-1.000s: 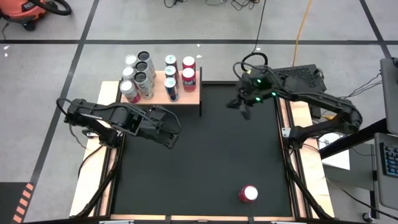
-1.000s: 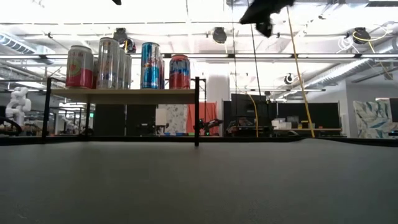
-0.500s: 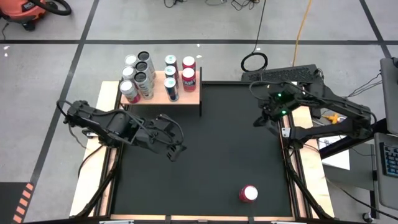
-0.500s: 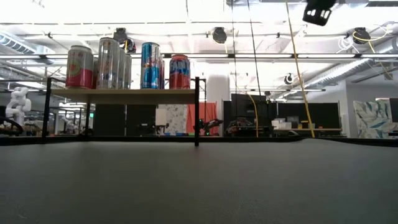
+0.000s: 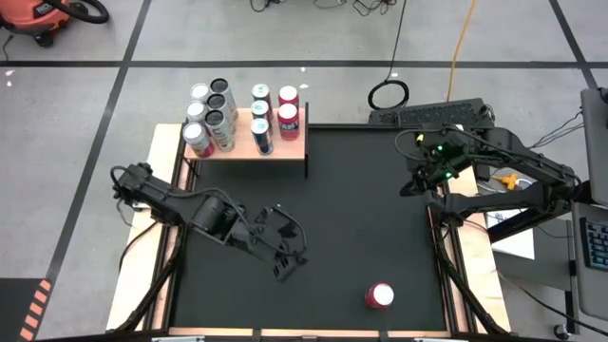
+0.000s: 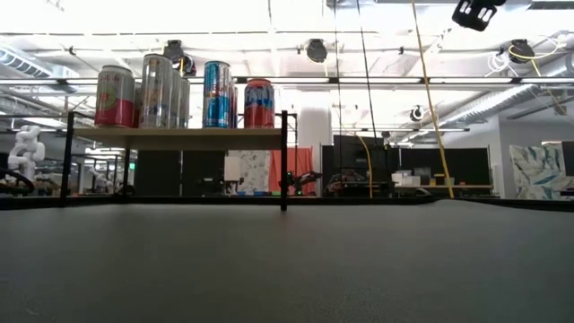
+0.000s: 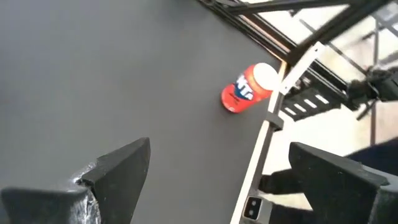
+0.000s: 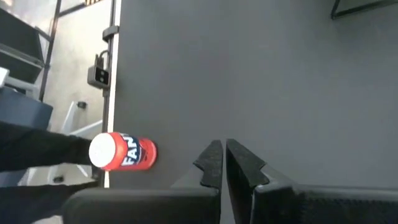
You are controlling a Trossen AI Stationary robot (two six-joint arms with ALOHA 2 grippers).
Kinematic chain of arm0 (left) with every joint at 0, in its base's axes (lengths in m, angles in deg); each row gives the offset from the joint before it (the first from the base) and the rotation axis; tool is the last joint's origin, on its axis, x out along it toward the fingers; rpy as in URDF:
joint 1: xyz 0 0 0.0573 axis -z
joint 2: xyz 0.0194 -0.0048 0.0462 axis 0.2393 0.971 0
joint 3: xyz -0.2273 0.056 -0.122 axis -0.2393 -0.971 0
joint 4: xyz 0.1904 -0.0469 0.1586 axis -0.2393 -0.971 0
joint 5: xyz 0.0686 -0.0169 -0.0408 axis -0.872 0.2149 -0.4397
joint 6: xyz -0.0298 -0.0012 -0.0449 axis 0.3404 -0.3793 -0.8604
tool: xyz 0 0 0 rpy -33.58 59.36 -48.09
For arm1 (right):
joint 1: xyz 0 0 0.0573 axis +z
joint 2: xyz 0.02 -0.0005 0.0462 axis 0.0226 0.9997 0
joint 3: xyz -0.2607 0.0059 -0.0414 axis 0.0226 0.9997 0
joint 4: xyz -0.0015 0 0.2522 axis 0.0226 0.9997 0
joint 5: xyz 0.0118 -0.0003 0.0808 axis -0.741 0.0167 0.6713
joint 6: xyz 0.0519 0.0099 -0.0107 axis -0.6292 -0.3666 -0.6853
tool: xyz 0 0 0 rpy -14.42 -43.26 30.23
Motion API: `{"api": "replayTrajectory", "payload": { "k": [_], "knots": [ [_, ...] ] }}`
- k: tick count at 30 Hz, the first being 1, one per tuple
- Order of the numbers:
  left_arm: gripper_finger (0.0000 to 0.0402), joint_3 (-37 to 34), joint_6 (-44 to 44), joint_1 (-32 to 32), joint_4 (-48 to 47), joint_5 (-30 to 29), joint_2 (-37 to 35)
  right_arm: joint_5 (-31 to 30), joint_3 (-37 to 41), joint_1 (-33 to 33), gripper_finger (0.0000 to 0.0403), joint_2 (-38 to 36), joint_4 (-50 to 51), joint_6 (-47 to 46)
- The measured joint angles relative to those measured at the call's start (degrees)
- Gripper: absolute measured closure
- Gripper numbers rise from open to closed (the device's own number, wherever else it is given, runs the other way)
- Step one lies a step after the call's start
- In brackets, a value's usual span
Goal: Place canned beverage on shelf
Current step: Put the red soda can on the shelf aligned with the other red soda cans
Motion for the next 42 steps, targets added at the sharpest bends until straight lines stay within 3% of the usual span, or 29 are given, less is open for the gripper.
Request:
{"api": "replayTrajectory", "payload": {
  "k": [5,13,23,42],
  "knots": [
    [0.0017,0.0,0.6,-0.5,3.5,0.3,2.1,0.1,0.0,0.0,0.0403,-1.1,1.3,1.5],
    [0.0017,0.0,3.1,-1.9,6.0,-0.1,4.2,4.8,0.0,0.5,0.0403,-4.0,2.9,-6.0],
    [0.0017,0.0,5.2,-1.8,6.1,-0.4,4.2,4.6,0.0,8.1,0.0403,-6.4,3.0,-9.9],
    [0.0017,0.0,5.0,-0.7,6.1,-4.6,4.2,-7.0,0.0,25.3,0.0403,-1.5,2.2,-16.8]
  ]
}}
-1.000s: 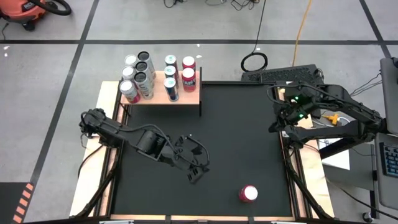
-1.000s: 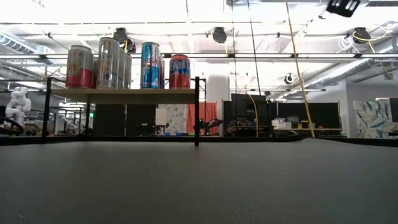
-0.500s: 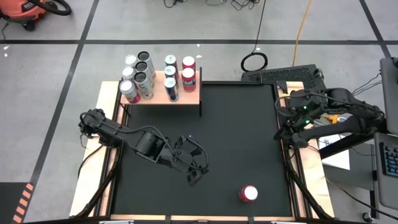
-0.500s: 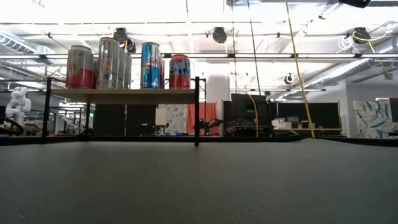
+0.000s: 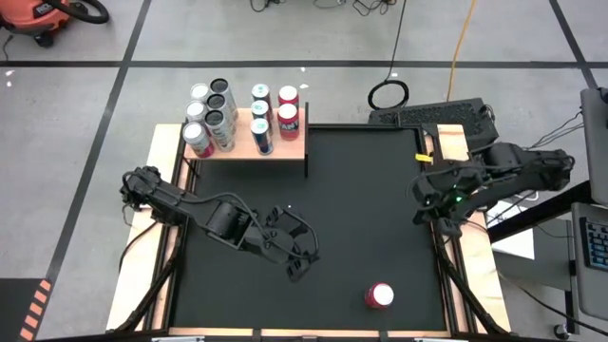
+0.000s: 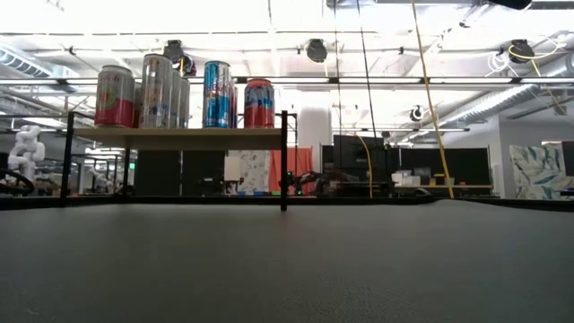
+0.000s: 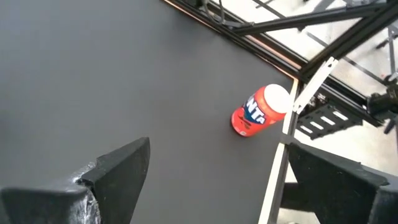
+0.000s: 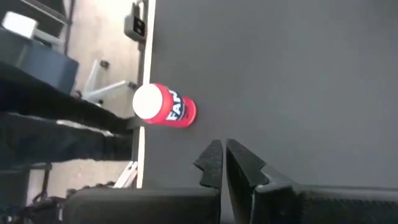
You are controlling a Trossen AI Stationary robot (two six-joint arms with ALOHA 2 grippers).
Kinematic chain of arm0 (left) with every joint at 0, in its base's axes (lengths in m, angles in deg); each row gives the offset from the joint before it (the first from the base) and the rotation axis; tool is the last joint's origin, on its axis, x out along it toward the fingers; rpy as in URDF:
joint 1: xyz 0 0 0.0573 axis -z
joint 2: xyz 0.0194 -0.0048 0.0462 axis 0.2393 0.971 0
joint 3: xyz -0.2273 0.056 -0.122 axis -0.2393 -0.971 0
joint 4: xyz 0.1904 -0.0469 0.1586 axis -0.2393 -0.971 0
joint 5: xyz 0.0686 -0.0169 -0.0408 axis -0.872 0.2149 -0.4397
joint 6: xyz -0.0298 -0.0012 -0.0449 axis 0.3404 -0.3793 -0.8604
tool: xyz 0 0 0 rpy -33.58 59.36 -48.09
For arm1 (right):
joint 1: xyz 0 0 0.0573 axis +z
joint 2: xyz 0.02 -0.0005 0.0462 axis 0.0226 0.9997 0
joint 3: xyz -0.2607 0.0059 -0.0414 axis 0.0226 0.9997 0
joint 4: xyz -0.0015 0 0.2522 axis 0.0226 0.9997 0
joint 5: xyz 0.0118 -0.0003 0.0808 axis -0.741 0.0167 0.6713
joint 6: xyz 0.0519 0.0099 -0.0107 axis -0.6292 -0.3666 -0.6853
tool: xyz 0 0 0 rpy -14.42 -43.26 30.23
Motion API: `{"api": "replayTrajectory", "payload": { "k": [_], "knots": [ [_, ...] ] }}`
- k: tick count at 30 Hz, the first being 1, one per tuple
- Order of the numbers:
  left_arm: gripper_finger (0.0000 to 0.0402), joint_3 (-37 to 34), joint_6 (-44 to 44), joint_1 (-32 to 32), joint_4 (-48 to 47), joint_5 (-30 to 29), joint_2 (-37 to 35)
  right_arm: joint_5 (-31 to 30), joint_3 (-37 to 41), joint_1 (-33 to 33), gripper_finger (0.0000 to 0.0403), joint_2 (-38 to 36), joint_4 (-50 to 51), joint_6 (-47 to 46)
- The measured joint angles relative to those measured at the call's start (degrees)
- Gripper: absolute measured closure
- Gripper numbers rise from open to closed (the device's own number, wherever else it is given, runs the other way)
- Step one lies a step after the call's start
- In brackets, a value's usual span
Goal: Place canned beverage on shelf
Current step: Put the red soda can on the shelf aligned with the other red soda cans
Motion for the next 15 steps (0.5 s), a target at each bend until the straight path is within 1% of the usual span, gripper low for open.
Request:
{"api": "replayTrajectory", "payload": {
  "k": [4,7,11,15],
  "knots": [
    [0.0017,0.0,0.0,-0.1,0.0,-1.5,0.0,-0.9,0.0,3.4,0.0402,1.4,0.2,-1.7],
    [0.0017,0.0,0.0,-0.2,0.0,-1.7,0.0,-2.4,0.0,6.0,0.0393,2.7,0.3,-2.1],
    [0.0017,0.0,-0.5,-0.2,0.0,-3.1,0.0,-3.7,0.0,9.4,0.0364,5.0,0.2,-0.3],
    [0.0017,0.0,-1.5,-0.2,0.0,-4.3,0.0,-3.6,0.0,13.1,0.0324,7.5,-0.2,2.6]
  ]
}}
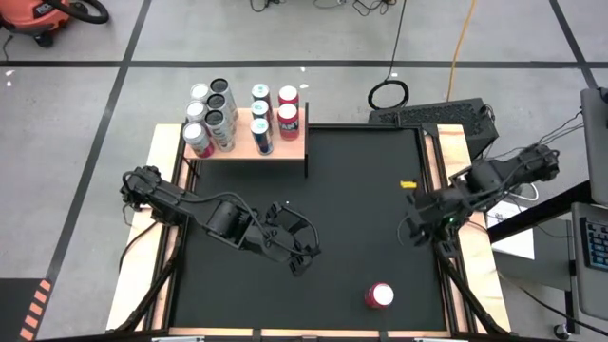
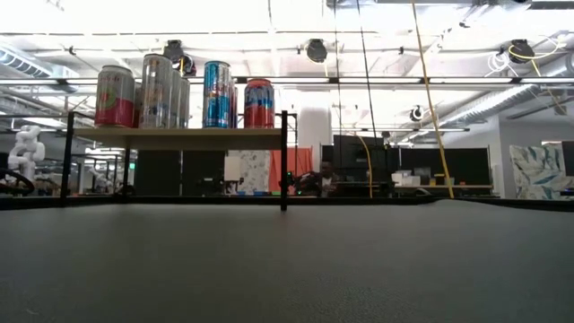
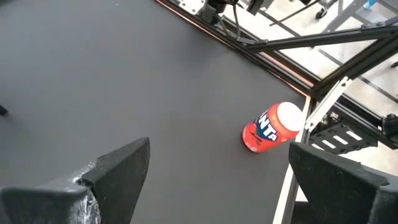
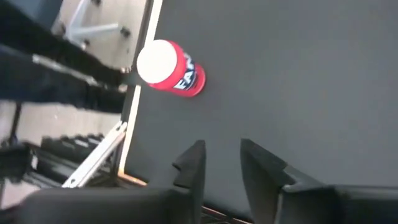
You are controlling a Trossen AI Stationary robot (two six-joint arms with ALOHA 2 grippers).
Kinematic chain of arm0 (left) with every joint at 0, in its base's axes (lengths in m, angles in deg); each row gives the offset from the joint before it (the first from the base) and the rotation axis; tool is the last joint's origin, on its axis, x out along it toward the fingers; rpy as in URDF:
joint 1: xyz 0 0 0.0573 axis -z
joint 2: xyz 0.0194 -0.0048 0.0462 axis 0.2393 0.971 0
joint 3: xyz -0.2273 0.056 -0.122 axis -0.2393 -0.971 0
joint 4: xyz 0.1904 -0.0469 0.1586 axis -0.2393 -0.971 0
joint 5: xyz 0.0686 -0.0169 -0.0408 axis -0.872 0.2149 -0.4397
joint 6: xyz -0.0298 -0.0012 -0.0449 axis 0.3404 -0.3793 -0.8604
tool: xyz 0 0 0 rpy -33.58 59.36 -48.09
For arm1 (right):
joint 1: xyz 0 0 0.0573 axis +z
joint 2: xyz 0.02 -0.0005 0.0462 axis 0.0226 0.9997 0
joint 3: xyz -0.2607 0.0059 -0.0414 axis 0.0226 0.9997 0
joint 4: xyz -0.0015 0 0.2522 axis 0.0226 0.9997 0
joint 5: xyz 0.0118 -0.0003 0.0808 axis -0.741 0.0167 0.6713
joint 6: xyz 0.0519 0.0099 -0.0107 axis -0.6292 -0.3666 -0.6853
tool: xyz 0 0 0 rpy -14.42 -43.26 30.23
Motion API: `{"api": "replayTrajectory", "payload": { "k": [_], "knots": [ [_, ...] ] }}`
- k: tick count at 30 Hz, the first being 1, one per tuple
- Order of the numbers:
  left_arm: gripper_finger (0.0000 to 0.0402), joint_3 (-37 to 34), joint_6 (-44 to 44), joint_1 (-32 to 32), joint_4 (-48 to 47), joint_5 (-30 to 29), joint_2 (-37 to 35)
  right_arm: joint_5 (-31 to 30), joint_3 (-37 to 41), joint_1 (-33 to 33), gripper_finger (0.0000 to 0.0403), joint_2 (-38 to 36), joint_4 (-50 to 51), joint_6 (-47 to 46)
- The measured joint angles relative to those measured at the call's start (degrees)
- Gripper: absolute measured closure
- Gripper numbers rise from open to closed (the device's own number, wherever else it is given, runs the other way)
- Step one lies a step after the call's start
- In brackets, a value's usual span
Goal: Place canned beverage on shelf
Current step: Put the red soda can on the shelf aligned with the other red soda cans
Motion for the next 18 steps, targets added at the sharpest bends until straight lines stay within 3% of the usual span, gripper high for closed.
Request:
{"api": "replayTrajectory", "payload": {
  "k": [8,18],
  "knots": [
    [0.0017,0.0,0.1,0.0,0.0,-0.2,0.0,-0.2,0.0,6.9,0.0234,5.3,-3.6,2.8],
    [0.0017,0.0,0.1,0.0,-0.4,-1.4,0.0,-3.3,0.0,13.4,0.009,13.0,-15.4,-3.7]
  ]
}}
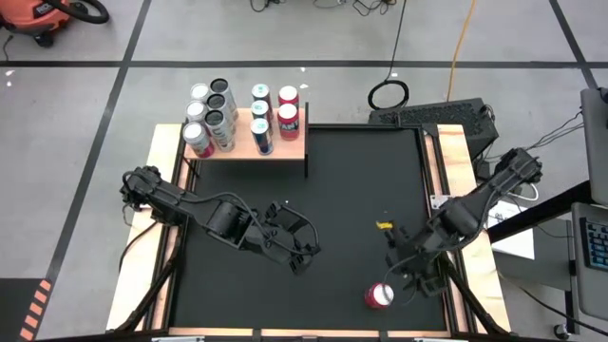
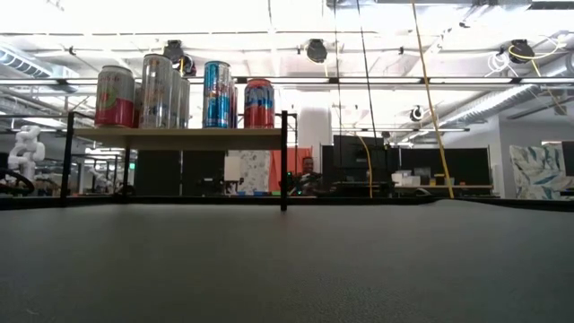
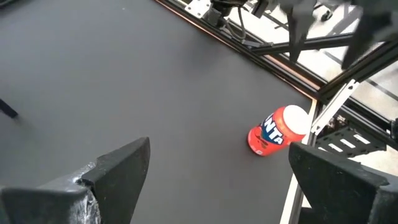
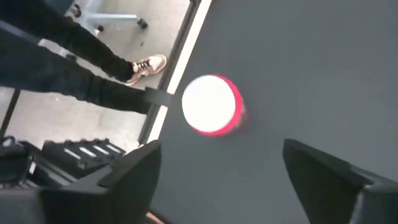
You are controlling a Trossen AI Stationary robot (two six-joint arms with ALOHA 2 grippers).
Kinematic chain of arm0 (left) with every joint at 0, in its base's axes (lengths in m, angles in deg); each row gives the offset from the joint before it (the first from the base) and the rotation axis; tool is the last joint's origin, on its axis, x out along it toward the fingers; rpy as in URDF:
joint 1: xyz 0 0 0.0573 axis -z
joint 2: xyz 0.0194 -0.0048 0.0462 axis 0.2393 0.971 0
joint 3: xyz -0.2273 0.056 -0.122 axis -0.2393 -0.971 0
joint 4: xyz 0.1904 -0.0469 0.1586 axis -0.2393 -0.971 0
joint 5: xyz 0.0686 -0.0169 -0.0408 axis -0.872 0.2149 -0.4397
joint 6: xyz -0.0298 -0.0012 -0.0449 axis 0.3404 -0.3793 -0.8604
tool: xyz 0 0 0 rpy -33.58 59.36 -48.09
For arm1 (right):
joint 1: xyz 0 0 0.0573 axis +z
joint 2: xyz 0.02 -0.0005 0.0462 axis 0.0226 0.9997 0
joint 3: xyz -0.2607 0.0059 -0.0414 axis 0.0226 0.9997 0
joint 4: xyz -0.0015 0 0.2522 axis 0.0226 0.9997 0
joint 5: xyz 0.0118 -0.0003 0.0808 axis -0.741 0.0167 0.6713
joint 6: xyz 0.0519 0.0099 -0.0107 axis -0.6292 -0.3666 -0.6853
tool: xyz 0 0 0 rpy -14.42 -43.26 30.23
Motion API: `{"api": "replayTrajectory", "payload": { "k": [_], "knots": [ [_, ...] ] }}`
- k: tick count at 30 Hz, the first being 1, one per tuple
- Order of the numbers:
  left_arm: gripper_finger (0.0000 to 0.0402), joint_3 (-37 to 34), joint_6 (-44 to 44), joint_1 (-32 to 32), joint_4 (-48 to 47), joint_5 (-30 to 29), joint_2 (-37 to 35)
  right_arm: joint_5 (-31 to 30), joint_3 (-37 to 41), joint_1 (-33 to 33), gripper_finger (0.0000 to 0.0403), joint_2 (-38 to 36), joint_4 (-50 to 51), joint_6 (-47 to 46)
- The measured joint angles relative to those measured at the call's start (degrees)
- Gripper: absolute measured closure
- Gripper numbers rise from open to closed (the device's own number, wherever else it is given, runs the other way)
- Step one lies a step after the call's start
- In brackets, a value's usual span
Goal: Place canned beverage on shelf
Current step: Put the red soda can on the shelf aligned with the other red soda cans
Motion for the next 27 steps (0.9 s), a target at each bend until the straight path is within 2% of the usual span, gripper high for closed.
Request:
{"api": "replayTrajectory", "payload": {
  "k": [6,12,20,24,27],
  "knots": [
    [0.0017,0.0,-0.1,0.0,0.0,-0.4,0.0,0.0,0.0,2.5,0.005,6.8,-3.9,0.5],
    [0.0017,0.0,-0.1,0.0,0.0,-1.4,0.0,0.2,0.0,4.3,0.0048,12.0,-6.8,3.1],
    [0.0017,0.0,-0.1,0.0,0.0,-1.7,0.0,-0.1,0.0,5.1,0.0048,15.9,-6.9,1.0],
    [0.0017,0.0,-0.2,0.0,0.0,-2.1,0.0,-3.9,0.0,5.2,0.0048,16.6,-6.8,1.4],
    [0.0017,0.0,-1.4,0.1,0.0,-2.2,0.0,-4.5,0.0,5.1,0.0048,16.5,-7.1,2.0]
  ]
}}
